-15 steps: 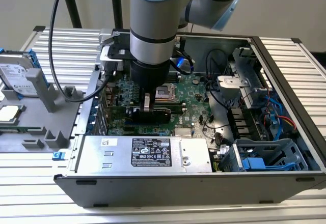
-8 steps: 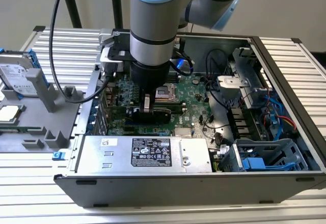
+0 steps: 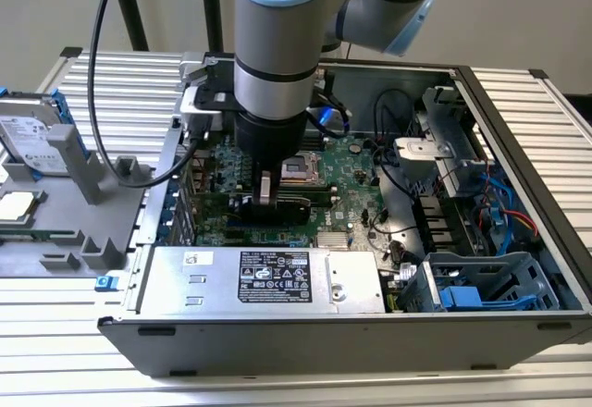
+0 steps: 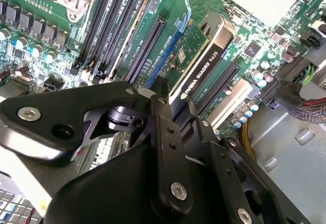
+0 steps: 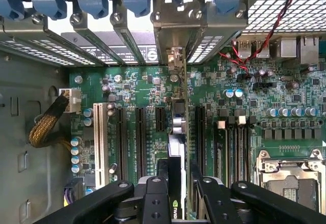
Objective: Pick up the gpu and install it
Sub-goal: 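Insert the gpu into the slot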
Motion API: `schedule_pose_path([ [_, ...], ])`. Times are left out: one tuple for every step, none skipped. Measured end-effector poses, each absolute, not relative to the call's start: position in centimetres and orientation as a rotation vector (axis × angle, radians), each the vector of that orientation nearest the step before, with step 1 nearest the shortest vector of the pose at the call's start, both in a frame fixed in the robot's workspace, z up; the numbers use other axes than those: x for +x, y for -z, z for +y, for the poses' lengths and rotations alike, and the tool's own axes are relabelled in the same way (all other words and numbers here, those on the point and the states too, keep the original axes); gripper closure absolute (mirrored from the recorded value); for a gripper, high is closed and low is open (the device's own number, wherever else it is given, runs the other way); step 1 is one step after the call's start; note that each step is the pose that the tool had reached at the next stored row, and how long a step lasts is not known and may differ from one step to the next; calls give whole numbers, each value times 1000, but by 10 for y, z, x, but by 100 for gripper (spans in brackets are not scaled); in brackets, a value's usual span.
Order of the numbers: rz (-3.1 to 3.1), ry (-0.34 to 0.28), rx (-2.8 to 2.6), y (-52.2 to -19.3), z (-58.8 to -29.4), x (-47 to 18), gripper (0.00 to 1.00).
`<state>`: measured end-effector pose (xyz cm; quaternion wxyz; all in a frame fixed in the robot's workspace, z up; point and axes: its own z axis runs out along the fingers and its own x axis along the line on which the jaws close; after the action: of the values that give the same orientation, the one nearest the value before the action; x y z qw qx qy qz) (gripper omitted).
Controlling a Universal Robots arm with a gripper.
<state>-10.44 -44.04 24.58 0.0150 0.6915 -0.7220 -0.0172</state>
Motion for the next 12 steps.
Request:
schedule_pose_path([
  [-2247, 53, 2152, -246, -440, -104, 100],
  [-2246, 53, 2152, -245, -440, -104, 100],
  [-2246, 53, 2151, -244, -440, -105, 100],
  [-2247, 53, 2152, -243, -440, -105, 100],
  [-2247, 53, 2152, -242, -440, -104, 100],
  [-2247, 53, 2152, -241, -440, -104, 100],
  [-2246, 53, 2151, -240, -440, -105, 100],
  [-2247, 53, 2151, -240, -440, -105, 100],
  [-2247, 53, 2151, -240, -440, -105, 100],
  [-2247, 53, 2152, -239, -440, -105, 100],
  [-2247, 53, 2152, -239, -440, -105, 100],
  [-2247, 53, 2152, -239, -440, -105, 100],
])
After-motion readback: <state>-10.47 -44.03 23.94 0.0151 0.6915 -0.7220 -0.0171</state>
